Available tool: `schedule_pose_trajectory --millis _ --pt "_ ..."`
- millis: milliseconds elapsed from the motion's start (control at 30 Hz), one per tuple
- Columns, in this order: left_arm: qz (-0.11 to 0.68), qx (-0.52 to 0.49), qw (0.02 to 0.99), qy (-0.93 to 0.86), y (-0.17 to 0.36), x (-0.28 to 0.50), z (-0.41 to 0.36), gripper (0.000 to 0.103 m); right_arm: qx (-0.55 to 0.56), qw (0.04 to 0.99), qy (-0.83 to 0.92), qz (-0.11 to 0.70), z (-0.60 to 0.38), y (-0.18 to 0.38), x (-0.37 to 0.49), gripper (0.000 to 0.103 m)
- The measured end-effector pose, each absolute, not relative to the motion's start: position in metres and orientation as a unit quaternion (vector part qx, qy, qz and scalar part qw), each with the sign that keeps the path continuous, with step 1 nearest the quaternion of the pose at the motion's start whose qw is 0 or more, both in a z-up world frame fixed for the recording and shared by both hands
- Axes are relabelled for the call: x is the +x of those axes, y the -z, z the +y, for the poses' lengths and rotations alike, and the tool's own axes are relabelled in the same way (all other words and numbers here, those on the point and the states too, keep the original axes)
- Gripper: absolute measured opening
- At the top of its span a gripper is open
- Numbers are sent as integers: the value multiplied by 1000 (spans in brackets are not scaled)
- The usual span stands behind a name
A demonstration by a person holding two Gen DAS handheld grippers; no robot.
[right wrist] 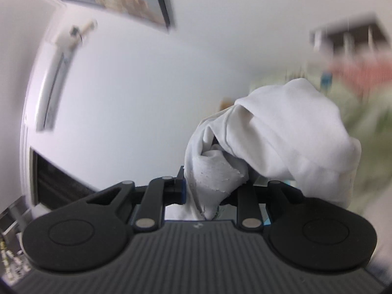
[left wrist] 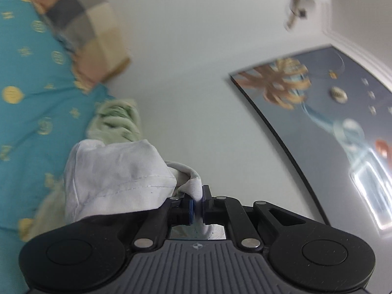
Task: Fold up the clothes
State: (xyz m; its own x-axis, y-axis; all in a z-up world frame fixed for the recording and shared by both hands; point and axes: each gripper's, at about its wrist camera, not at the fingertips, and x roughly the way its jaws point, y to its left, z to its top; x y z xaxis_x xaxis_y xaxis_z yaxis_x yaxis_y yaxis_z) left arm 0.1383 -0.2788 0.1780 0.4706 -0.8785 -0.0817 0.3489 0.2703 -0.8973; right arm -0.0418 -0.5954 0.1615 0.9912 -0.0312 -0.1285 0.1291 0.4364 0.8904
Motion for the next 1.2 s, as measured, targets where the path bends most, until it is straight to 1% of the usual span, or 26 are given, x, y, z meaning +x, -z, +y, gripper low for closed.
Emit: schedule_pose_trajectory --millis 33,100,167,200,300,400,500,567,600,733,767,800,833,867,900,933,967,1000,1067,1100,1133,1200 --pt "304 -429 735 428 -178 138 -306 6 521 851 59 34 -612 -166 -48 25" --pt "315 -413 729 446 -159 147 -358 6 509 856 88 25 -642 -162 -62 25" --pt "328 -397 721 464 -136 158 -409 6 498 858 120 33 -662 -139 -70 25" --pt "339 -388 718 468 -121 157 -421 6 493 858 137 38 -672 -125 -74 25" --pt "376 -360 712 472 -70 146 -435 6 482 852 187 77 -691 -78 -83 25" --pt "413 -331 704 474 -20 135 -449 6 505 827 210 126 -694 -24 -92 25" --pt "449 -301 694 476 31 124 -463 7 515 822 206 125 -689 5 -103 25" --pt "448 -278 703 478 41 121 -465 8 502 830 209 126 -683 4 -101 25" --pt "444 -266 709 478 43 119 -464 11 493 833 215 131 -680 1 -98 28" --pt "431 -221 743 463 26 118 -467 35 484 826 243 154 -673 -7 -92 33" --pt "426 -214 747 465 19 118 -467 40 486 824 245 157 -673 -8 -98 36" --pt "419 -206 751 467 13 118 -465 49 483 825 247 161 -670 -9 -108 41" --pt "411 -196 756 469 5 115 -461 55 475 828 250 164 -665 -12 -117 43" --pt "402 -184 763 472 -3 112 -456 57 464 832 254 167 -658 -17 -123 45" --pt "393 -172 769 474 -11 108 -452 61 452 837 256 171 -651 -22 -131 45" --pt "384 -162 775 476 -19 102 -446 69 440 843 256 173 -642 -29 -139 45" --pt "375 -152 780 477 -31 91 -435 73 427 850 255 174 -633 -36 -146 45" --pt "366 -143 785 478 -41 80 -424 79 414 856 254 175 -625 -42 -152 45" --pt "343 -120 796 483 -60 59 -405 81 387 869 255 175 -604 -57 -166 45" --pt "332 -106 803 484 -69 48 -396 85 371 875 256 175 -594 -64 -171 45" --pt "320 -92 809 485 -78 36 -387 92 355 882 257 175 -583 -71 -176 45" --pt "296 -68 820 485 -97 12 -367 100 318 896 258 172 -559 -85 -186 45"
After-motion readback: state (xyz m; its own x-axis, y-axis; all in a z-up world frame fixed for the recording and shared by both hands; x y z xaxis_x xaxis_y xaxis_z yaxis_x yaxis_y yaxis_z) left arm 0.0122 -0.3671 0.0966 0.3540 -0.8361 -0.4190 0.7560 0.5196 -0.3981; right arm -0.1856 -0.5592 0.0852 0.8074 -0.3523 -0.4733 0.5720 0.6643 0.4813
